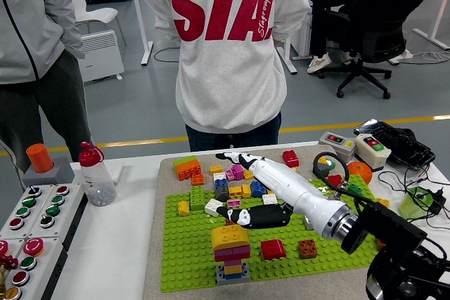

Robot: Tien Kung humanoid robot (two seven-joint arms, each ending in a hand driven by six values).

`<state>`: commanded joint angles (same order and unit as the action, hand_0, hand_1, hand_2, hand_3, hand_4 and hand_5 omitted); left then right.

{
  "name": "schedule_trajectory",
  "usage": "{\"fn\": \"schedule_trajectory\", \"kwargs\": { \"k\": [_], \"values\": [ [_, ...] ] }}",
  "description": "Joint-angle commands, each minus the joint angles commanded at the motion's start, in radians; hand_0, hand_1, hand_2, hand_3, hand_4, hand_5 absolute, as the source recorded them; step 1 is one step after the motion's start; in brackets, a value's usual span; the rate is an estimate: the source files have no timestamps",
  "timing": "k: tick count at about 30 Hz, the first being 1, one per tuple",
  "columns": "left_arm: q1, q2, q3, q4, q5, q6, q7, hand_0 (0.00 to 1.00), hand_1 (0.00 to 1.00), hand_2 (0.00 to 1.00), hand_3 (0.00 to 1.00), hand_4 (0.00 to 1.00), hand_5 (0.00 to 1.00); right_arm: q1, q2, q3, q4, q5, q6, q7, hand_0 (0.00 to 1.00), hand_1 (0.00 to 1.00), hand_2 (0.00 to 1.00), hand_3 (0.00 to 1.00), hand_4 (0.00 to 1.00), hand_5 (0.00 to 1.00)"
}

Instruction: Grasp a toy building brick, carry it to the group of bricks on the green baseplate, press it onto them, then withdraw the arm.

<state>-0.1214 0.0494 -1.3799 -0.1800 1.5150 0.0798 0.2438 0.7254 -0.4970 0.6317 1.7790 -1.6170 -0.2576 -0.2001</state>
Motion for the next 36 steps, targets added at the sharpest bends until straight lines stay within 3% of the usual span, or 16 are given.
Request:
{"fn": "schedule_trajectory", "kwargs": {
  "k": [6, 13, 23, 27, 28, 36],
  "values": [
    [-0.002, -0.001, -0.002, 0.0, 0.002, 0.0, 0.0, 0.653, 0.688, 0.672, 0.572, 0.278, 0.998, -0.005, -0.02, -0.019, 0.0, -0.116, -0.11, 0.168, 0.672, 0.644, 0.612, 0.555, 0.422, 0.298],
    [-0.003, -0.001, -0.003, 0.0, 0.0, 0.0, 0.0, 0.653, 0.688, 0.672, 0.572, 0.278, 0.998, 0.008, -0.028, -0.049, 0.0, -0.191, -0.097, 0.277, 0.661, 0.625, 0.596, 0.547, 0.387, 0.291],
    [-0.001, -0.001, -0.003, 0.0, 0.005, -0.001, 0.002, 0.653, 0.688, 0.672, 0.572, 0.278, 0.998, 0.035, -0.015, -0.127, 0.0, -0.266, -0.012, 0.232, 0.661, 0.623, 0.603, 0.554, 0.38, 0.294],
    [0.0, -0.001, -0.003, 0.0, 0.007, -0.001, 0.002, 0.653, 0.688, 0.672, 0.572, 0.278, 0.998, 0.036, -0.01, -0.14, 0.0, -0.267, 0.01, 0.216, 0.661, 0.623, 0.603, 0.554, 0.38, 0.294],
    [0.0, -0.001, -0.004, 0.0, 0.008, -0.001, 0.002, 0.652, 0.688, 0.672, 0.573, 0.279, 0.998, 0.036, -0.009, -0.145, 0.0, -0.266, 0.017, 0.212, 0.606, 0.6, 0.591, 0.552, 0.384, 0.308],
    [0.004, -0.001, -0.005, 0.0, 0.015, -0.002, 0.003, 0.651, 0.688, 0.672, 0.572, 0.279, 0.998, 0.034, 0.01, -0.176, 0.0, -0.253, 0.038, 0.197, 0.608, 0.605, 0.589, 0.552, 0.384, 0.312]
  ]
}}
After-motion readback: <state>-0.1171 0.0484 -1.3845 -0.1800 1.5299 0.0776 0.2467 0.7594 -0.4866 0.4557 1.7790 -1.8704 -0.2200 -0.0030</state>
